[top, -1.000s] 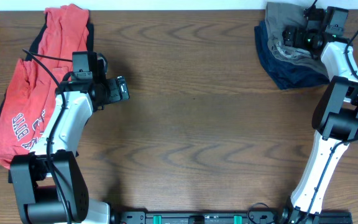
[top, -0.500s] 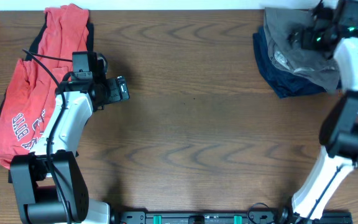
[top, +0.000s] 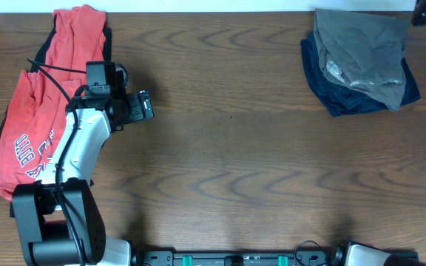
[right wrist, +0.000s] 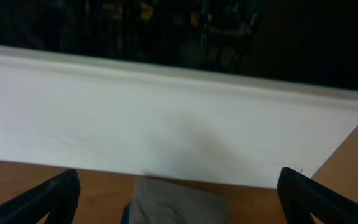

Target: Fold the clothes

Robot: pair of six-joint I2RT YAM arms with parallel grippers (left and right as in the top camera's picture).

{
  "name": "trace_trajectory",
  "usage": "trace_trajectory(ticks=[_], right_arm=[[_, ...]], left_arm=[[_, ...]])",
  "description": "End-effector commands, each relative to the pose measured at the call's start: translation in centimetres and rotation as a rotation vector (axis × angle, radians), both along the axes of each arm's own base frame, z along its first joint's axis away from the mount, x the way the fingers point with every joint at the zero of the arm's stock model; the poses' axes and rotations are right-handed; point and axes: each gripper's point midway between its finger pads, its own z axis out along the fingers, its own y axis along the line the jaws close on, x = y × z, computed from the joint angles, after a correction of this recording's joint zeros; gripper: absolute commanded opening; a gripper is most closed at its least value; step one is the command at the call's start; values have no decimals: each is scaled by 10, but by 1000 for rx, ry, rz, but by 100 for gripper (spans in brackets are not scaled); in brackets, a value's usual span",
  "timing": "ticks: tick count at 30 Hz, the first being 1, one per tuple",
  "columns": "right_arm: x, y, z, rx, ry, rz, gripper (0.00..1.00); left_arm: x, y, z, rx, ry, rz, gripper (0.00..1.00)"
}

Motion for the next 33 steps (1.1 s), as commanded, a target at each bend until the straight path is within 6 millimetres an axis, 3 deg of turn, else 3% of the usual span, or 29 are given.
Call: trace_trajectory(ticks=[1, 5, 9, 12, 19, 25, 33], right_arm=[[-12, 5, 7, -15, -17, 7, 99], [-35, 11, 25, -27, -64, 7, 99], [-46, 8, 29, -38, -70, -22, 99], [-52, 6, 26, -39, -50, -46, 99], [-86, 38, -2, -56, 67, 10, 99], [-103, 63, -57, -40, 97, 98, 99], [-123, 78, -167, 131, 7, 113, 99]], left_arm=[[6, 3, 13, 10, -34, 12, 98], [6, 3, 13, 10, -34, 12, 98], [6, 3, 13, 10, -34, 12, 98], [6, 3, 13, 10, -34, 12, 98], [6, 3, 13, 10, -34, 12, 98], [6, 3, 13, 10, -34, 12, 98], [6, 3, 13, 10, -34, 12, 98]])
